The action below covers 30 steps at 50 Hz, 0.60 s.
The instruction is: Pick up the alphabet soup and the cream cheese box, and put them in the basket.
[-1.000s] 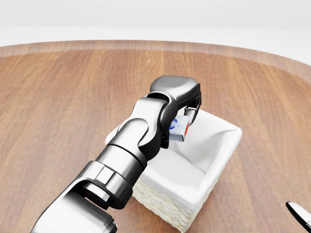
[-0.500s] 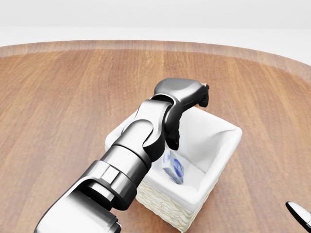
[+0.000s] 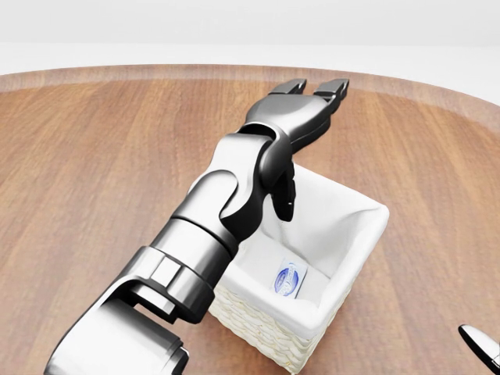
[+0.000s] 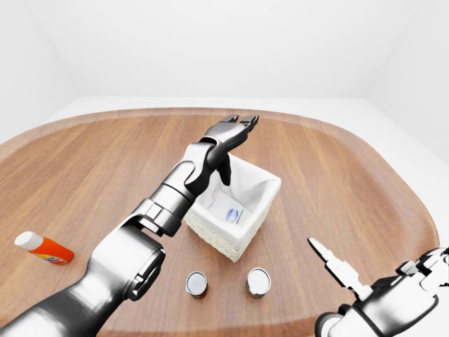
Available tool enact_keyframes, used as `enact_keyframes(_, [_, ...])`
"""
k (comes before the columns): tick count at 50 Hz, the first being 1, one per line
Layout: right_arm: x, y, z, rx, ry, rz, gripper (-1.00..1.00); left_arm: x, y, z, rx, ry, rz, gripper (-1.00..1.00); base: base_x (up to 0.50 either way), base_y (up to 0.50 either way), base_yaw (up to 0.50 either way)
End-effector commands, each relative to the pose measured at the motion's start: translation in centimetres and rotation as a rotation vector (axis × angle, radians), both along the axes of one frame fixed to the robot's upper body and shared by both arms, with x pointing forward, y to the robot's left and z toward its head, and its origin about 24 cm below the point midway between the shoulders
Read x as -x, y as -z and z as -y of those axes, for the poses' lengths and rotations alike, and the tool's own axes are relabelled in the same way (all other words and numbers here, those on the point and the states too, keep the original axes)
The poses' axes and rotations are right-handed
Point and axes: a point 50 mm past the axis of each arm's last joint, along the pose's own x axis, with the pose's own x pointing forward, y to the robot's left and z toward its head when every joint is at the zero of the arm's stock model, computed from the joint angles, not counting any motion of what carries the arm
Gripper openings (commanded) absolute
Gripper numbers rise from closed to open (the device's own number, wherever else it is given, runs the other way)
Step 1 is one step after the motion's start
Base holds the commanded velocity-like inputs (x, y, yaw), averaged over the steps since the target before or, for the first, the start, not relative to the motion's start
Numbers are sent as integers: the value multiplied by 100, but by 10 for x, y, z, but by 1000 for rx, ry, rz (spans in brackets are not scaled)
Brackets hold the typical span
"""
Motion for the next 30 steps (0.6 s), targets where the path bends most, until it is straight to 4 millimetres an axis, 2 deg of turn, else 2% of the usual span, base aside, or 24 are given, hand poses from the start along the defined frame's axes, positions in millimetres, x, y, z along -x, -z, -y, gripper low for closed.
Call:
enact_keyframes(1, [0, 0, 0, 2, 0, -1, 100, 1, -34, -8, 119, 13, 78, 100, 0, 0, 0])
enact_keyframes(2, [0, -1, 0, 4, 0, 2, 100, 3, -44, -9, 142, 19, 119, 100, 0, 0, 0])
enact_keyframes(10, [0, 0, 0, 4, 2, -2, 100, 19, -65, -13, 212, 71, 193, 100, 0, 0, 0])
enact_keyframes(11, [0, -1, -1, 7, 1, 2, 100, 22, -77, -19, 201, 50, 288, 100, 0, 0, 0])
enact_keyframes(18, [0, 0, 0, 3, 2, -1, 100, 36, -110, -35, 320, 82, 370, 100, 0, 0, 0])
enact_keyframes(26, [0, 1, 0, 1, 4, -6, 100, 55, -135, -50, 327, 120, 452, 100, 0, 0, 0])
enact_keyframes(30, [0, 0, 0, 3, 5, -1, 100, 74, -164, -63, 381, 154, 552, 100, 0, 0, 0])
